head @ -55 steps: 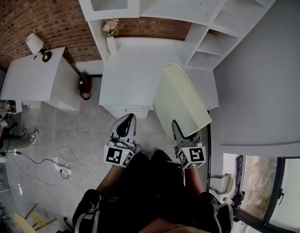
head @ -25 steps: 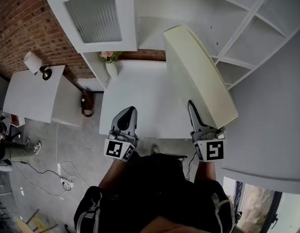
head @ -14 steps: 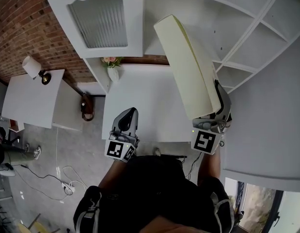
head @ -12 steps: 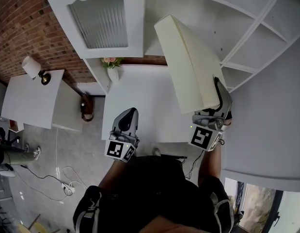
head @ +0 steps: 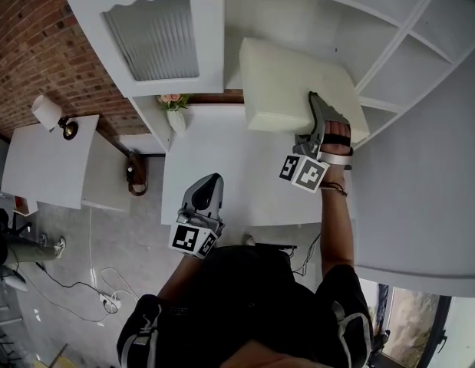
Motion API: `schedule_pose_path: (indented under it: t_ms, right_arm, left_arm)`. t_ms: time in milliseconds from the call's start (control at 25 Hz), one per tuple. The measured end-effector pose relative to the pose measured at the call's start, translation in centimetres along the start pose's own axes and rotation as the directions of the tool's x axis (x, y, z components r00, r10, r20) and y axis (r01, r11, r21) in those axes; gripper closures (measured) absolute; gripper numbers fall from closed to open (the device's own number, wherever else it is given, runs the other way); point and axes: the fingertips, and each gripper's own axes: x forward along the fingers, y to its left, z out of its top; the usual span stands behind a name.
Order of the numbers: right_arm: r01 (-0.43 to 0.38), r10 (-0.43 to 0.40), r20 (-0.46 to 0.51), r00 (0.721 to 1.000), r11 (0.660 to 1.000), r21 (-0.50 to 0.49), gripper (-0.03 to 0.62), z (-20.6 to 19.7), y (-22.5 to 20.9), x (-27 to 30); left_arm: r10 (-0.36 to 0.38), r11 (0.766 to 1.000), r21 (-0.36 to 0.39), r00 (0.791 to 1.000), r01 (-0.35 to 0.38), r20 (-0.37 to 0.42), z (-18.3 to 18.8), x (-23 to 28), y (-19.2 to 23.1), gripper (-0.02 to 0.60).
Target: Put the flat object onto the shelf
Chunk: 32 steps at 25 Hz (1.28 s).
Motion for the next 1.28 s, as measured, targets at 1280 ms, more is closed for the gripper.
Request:
schedule_pose_path:
  t_ms: [1280]
  right_arm:
    - [-0.257, 0.238, -0.129, 0.963, 0.954, -0.156, 0.168, -1.9, 7.9, 17.5]
  left_arm:
    - [0.046, 0.999, -0.012, 0.999, -0.046, -0.023, -0.9, -0.2, 1.9, 0.565]
